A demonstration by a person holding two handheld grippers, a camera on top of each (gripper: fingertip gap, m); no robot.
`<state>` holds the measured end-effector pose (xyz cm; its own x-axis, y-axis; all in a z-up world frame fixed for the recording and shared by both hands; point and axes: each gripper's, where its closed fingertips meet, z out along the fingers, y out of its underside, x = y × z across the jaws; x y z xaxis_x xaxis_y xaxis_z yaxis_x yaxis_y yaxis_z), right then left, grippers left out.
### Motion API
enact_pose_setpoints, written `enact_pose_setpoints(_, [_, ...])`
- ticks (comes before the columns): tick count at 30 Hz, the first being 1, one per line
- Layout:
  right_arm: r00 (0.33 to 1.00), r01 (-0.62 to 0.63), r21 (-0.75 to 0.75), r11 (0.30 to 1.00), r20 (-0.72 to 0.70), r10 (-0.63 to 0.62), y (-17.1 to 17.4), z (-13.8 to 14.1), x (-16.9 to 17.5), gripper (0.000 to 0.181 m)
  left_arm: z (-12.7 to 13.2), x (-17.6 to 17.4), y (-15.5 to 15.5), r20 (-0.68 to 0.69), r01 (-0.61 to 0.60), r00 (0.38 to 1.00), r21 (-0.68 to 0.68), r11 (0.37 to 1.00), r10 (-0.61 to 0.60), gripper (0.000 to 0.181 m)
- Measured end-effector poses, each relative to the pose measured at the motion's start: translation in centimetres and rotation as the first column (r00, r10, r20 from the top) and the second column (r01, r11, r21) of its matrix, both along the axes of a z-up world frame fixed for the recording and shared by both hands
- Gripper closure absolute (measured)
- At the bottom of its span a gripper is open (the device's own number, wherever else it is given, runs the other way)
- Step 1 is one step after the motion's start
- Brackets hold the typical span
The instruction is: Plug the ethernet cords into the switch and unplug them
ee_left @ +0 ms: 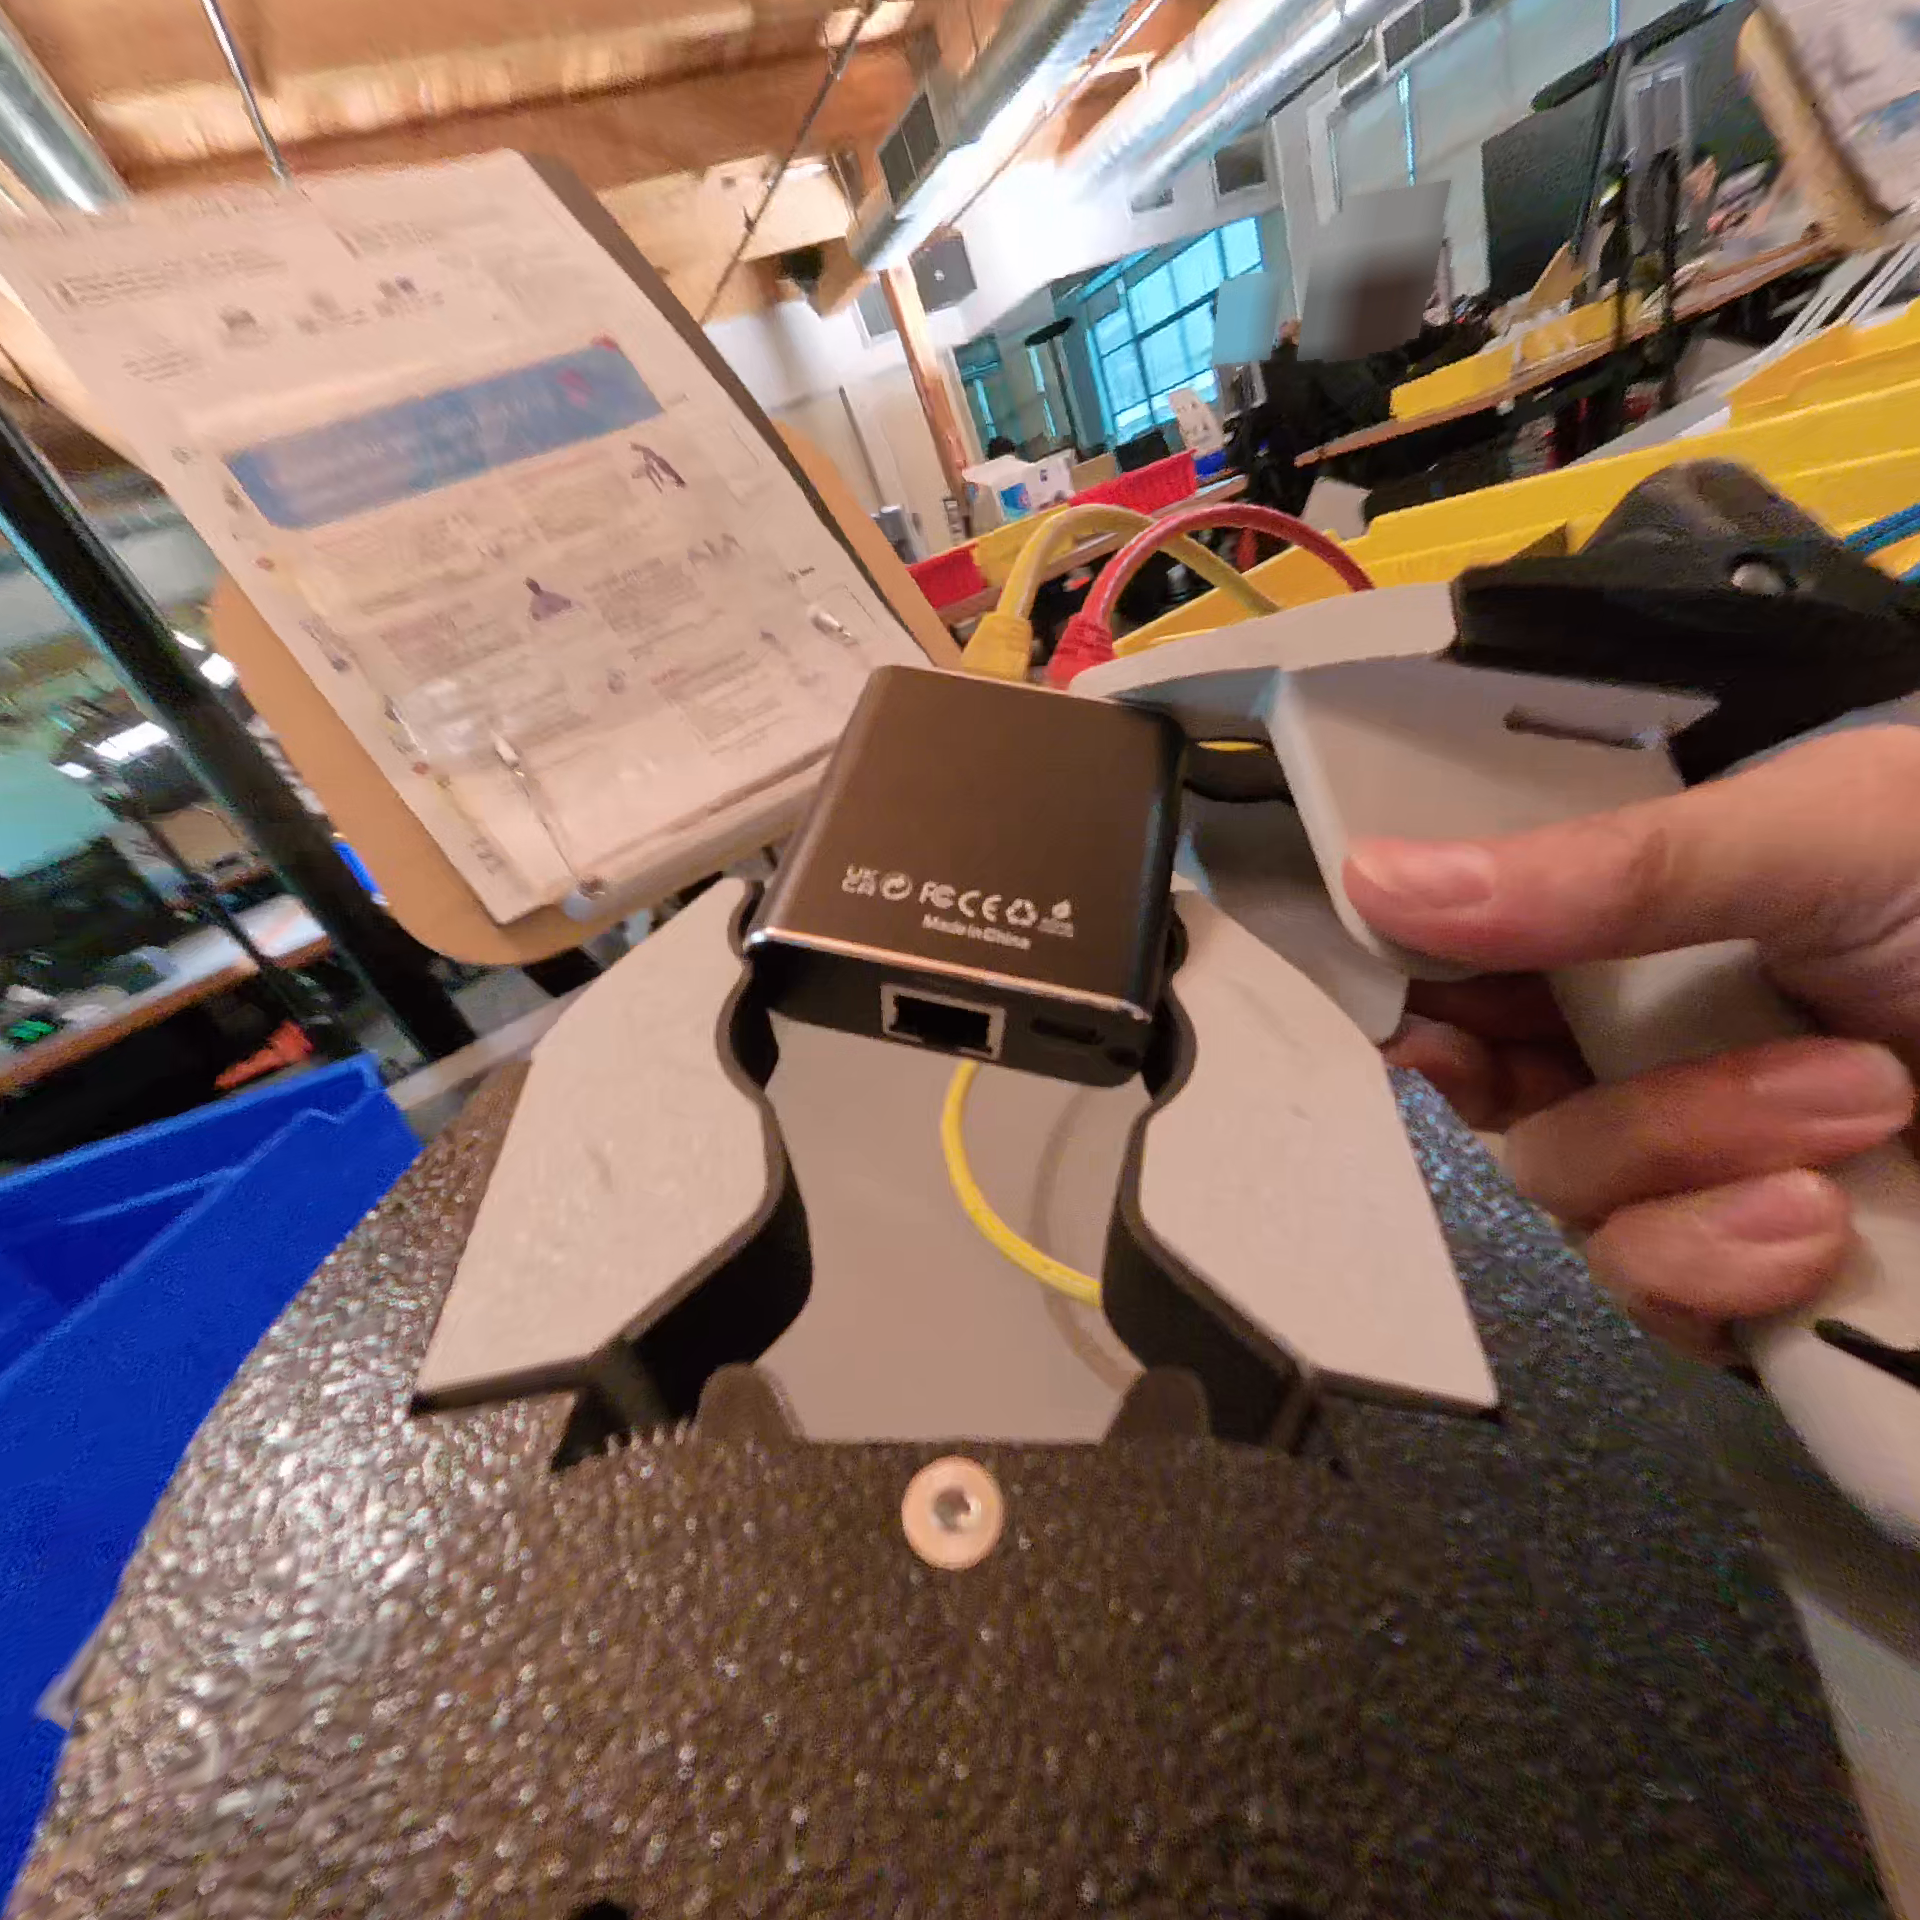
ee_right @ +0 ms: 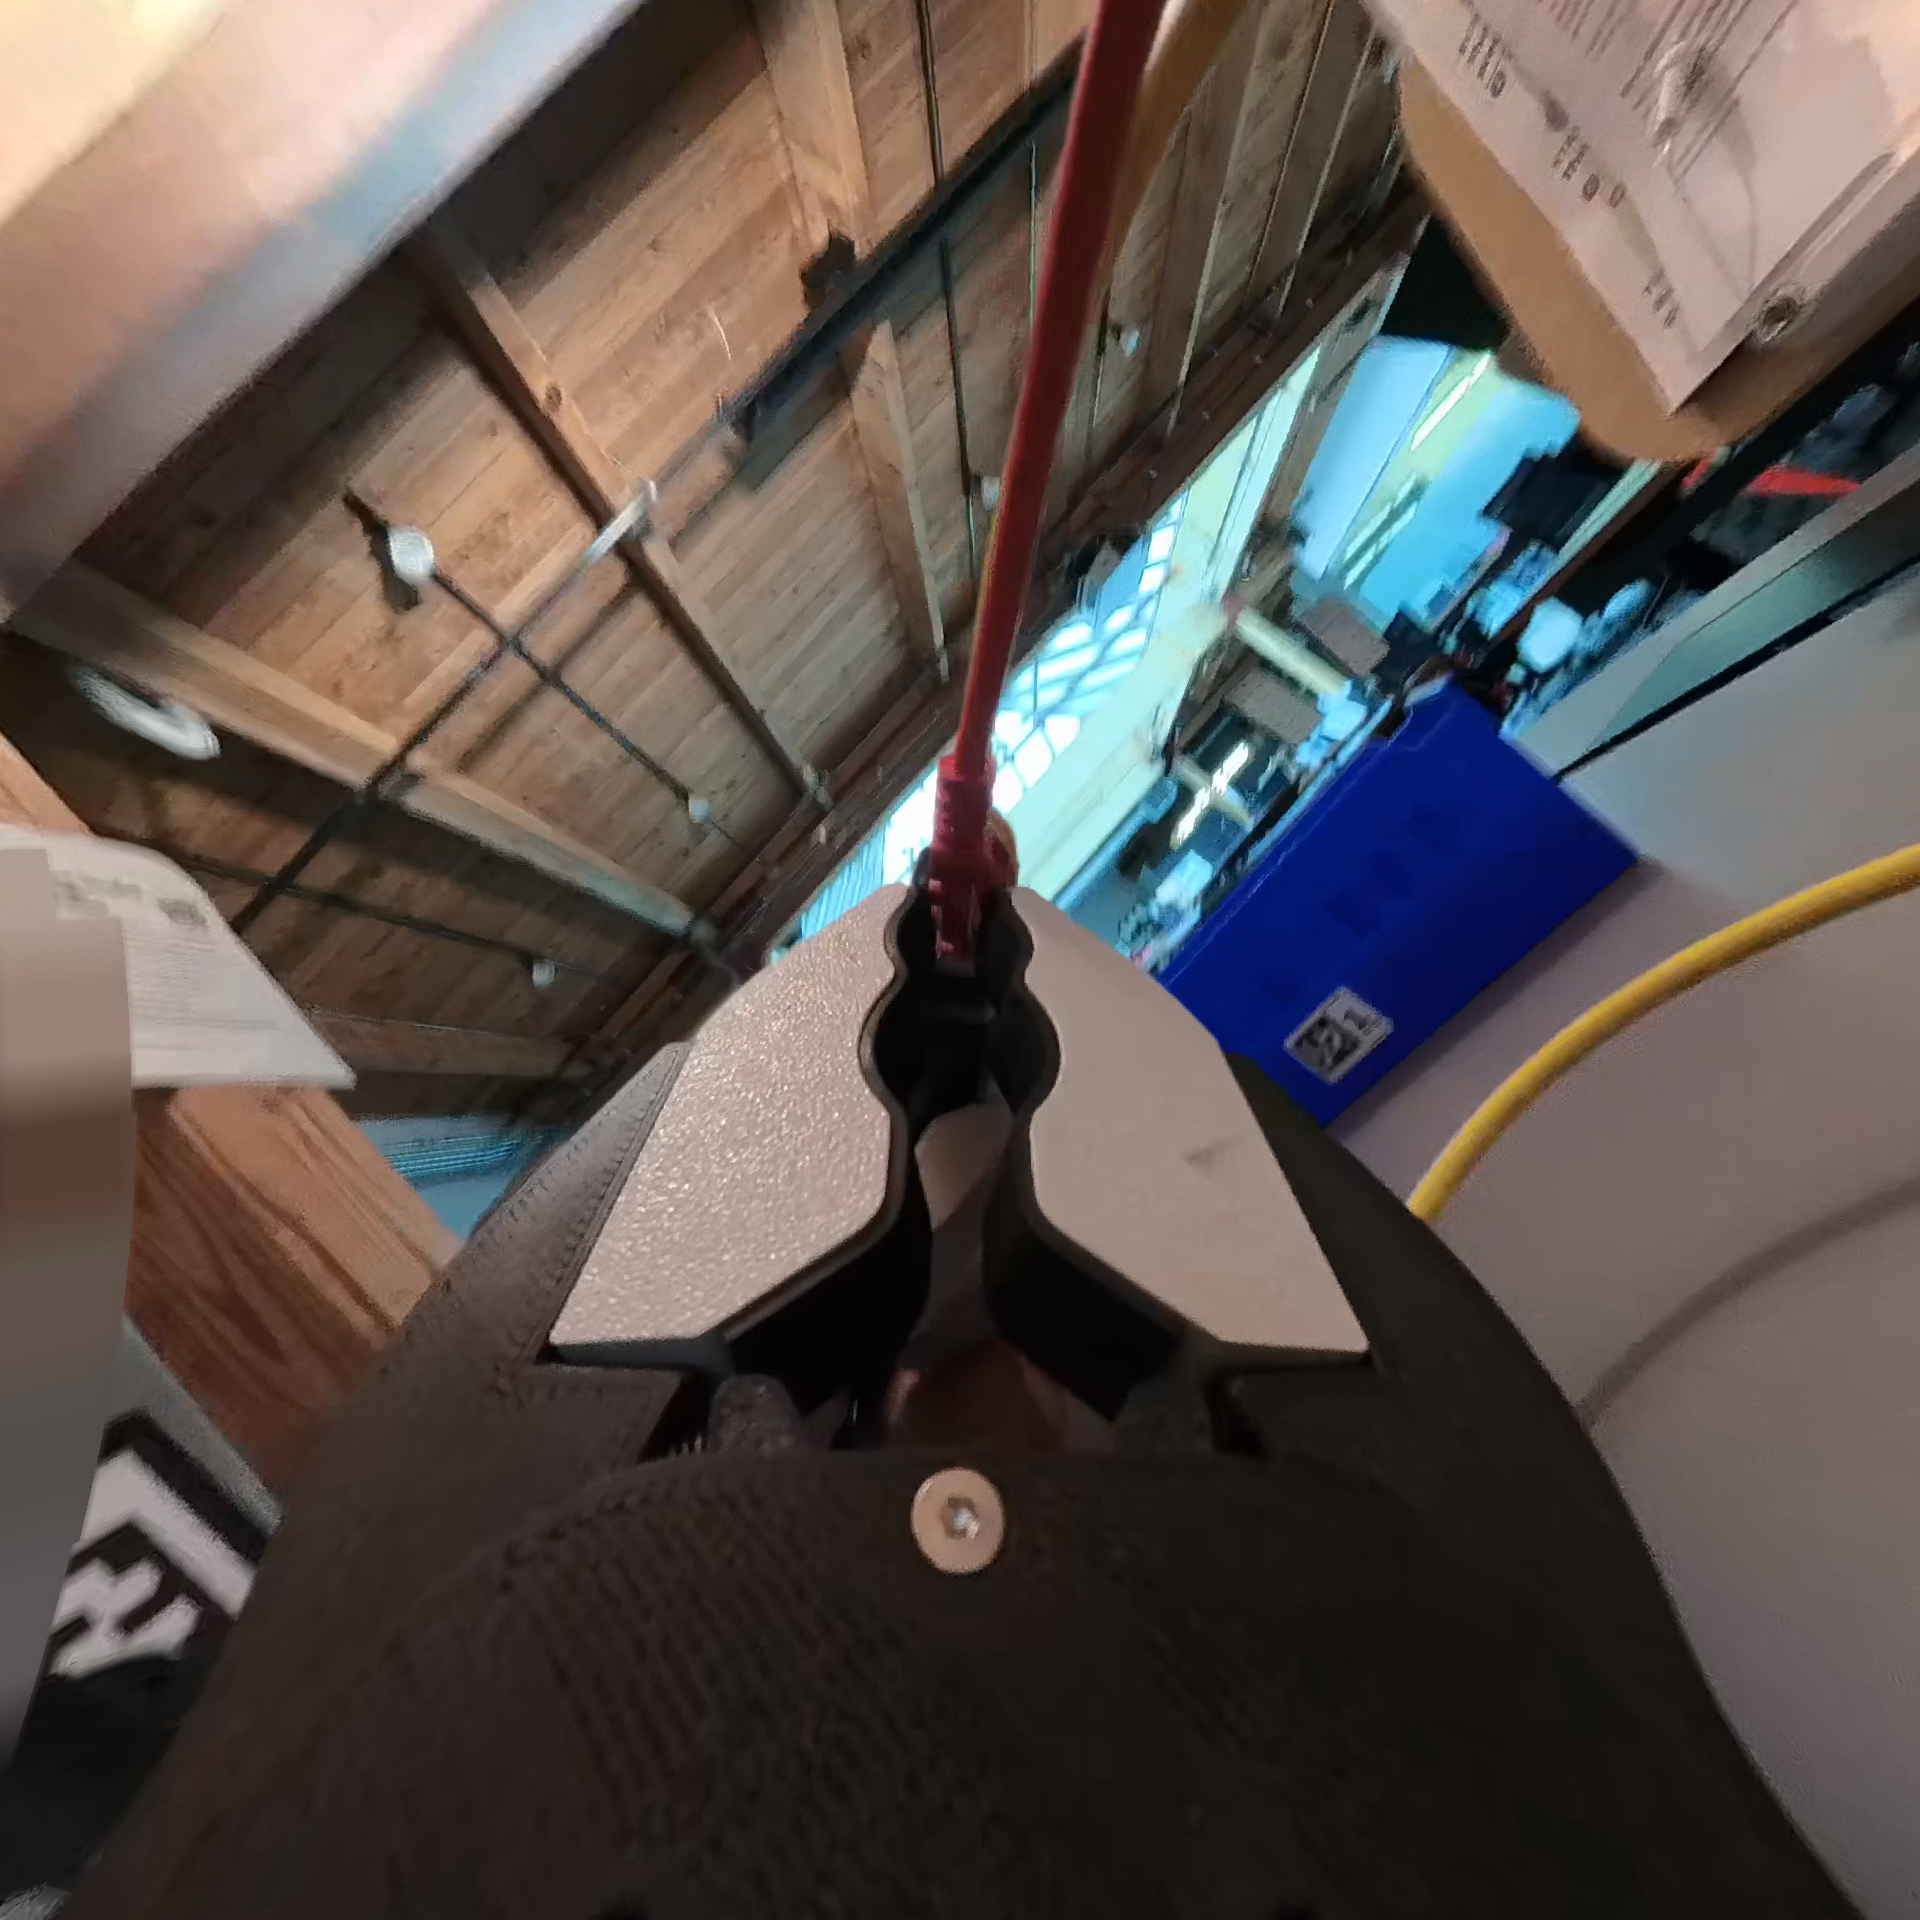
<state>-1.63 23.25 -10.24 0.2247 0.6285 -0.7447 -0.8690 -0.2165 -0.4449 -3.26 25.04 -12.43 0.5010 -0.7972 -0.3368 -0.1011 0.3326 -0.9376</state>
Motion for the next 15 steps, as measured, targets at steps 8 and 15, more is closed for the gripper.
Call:
enact_pose_setpoints(8, [0.956,-0.010,0.008,1.000,0.295,0.007,-1.5,0.2,-0.5,0.171,0.6,-1.3,1.1,0.078,-0.030,0.996,-0.044,0.999,0.033,0.113])
enact_pose_setpoints(15, [0.657,-0.053,-0.022,0.998,0.752,0.051,-6.0,1.8,-1.7,0.171,1.7,-4.9,4.3,0.182,-0.140,0.970,-0.109,0.984,0.158,0.113])
